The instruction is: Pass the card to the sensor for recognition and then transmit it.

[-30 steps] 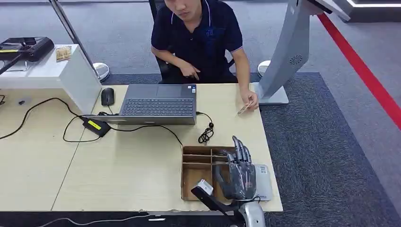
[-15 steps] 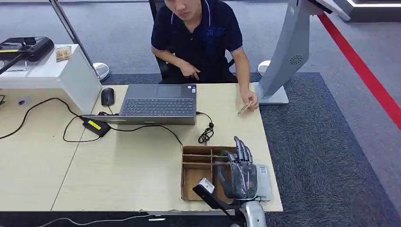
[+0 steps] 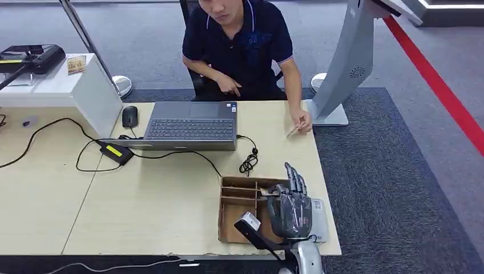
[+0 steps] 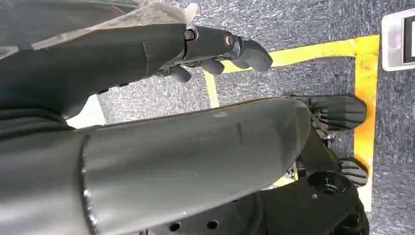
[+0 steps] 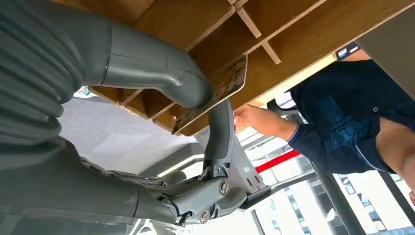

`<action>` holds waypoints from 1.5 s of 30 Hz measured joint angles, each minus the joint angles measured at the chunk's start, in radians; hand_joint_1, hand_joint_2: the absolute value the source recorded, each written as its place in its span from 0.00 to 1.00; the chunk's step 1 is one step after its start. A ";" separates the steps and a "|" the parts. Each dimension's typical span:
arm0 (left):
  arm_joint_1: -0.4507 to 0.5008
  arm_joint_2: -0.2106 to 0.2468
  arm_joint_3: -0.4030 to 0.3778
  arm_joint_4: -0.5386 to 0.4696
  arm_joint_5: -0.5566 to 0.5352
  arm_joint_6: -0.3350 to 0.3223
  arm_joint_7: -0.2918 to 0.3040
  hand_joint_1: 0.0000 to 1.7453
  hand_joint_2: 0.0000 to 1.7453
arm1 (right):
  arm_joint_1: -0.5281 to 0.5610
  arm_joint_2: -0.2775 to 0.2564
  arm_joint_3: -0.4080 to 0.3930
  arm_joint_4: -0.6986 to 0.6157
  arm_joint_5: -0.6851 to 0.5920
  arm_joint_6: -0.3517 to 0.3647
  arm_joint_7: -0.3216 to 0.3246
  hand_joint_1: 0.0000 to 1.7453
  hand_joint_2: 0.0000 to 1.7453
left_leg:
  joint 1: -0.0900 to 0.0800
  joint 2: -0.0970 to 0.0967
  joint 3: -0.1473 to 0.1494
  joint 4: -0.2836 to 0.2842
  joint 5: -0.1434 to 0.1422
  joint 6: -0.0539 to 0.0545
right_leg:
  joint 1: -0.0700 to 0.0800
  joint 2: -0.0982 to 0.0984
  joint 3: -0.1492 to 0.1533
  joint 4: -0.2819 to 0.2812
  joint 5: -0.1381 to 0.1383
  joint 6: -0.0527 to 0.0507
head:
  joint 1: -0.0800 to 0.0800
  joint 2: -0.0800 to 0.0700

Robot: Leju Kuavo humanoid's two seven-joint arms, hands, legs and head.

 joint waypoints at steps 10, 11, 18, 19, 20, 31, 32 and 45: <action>0.000 0.000 0.000 0.000 0.001 0.000 0.000 0.00 0.00 | -0.001 0.000 -0.003 0.000 -0.002 0.000 0.000 1.00 1.00 | 0.000 0.000 0.000 0.000 0.000 0.000 | 0.000 0.000 0.000 0.000 0.000 0.000 | 0.000 0.000; 0.000 0.000 0.000 0.000 0.001 0.000 0.000 0.00 0.00 | -0.001 0.000 -0.004 -0.001 -0.005 0.000 -0.003 1.00 1.00 | 0.000 0.000 0.000 0.000 0.000 0.000 | 0.000 0.000 0.000 0.000 0.000 0.000 | 0.000 0.000; 0.000 0.000 0.001 0.000 0.022 0.015 0.000 0.00 0.00 | 0.015 0.020 -0.031 -0.049 -0.122 -0.001 -0.165 1.00 1.00 | 0.000 0.000 0.000 0.000 0.000 0.000 | 0.000 0.000 0.000 0.000 0.000 0.000 | 0.000 0.000; 0.001 0.000 0.002 0.000 0.029 0.018 0.000 0.00 0.00 | 0.024 0.030 -0.040 -0.073 -0.167 -0.001 -0.215 1.00 1.00 | 0.000 0.000 0.000 0.000 0.000 0.000 | 0.000 0.000 0.000 0.000 0.000 0.000 | 0.000 0.000; 0.001 0.000 0.002 0.000 0.034 0.023 0.000 0.00 0.00 | 0.031 0.033 -0.045 -0.097 -0.208 -0.002 -0.245 1.00 1.00 | 0.000 0.000 0.000 0.000 0.000 0.000 | 0.000 0.000 0.000 0.000 0.000 0.000 | 0.000 0.000; 0.006 -0.001 0.007 0.000 0.066 0.045 0.000 0.00 0.00 | 0.123 0.058 -0.125 -0.515 -0.544 -0.004 -0.363 1.00 1.00 | 0.000 0.000 0.000 0.000 0.000 0.000 | 0.000 0.000 0.000 -0.001 0.000 0.000 | 0.000 0.000; 0.006 -0.001 0.007 0.000 0.066 0.046 0.000 0.00 0.00 | 0.131 0.062 -0.140 -0.546 -0.591 -0.004 -0.382 1.00 1.00 | 0.000 0.000 0.000 0.000 0.000 0.000 | 0.000 0.000 0.000 -0.001 0.000 0.000 | 0.000 0.000; 0.005 -0.007 0.008 0.000 0.072 0.047 -0.006 0.00 0.00 | 0.182 0.085 -0.272 -0.729 -0.841 -0.002 -0.465 1.00 1.00 | 0.000 0.001 0.000 0.000 0.000 0.000 | 0.000 0.001 0.000 -0.001 0.000 0.000 | 0.000 0.000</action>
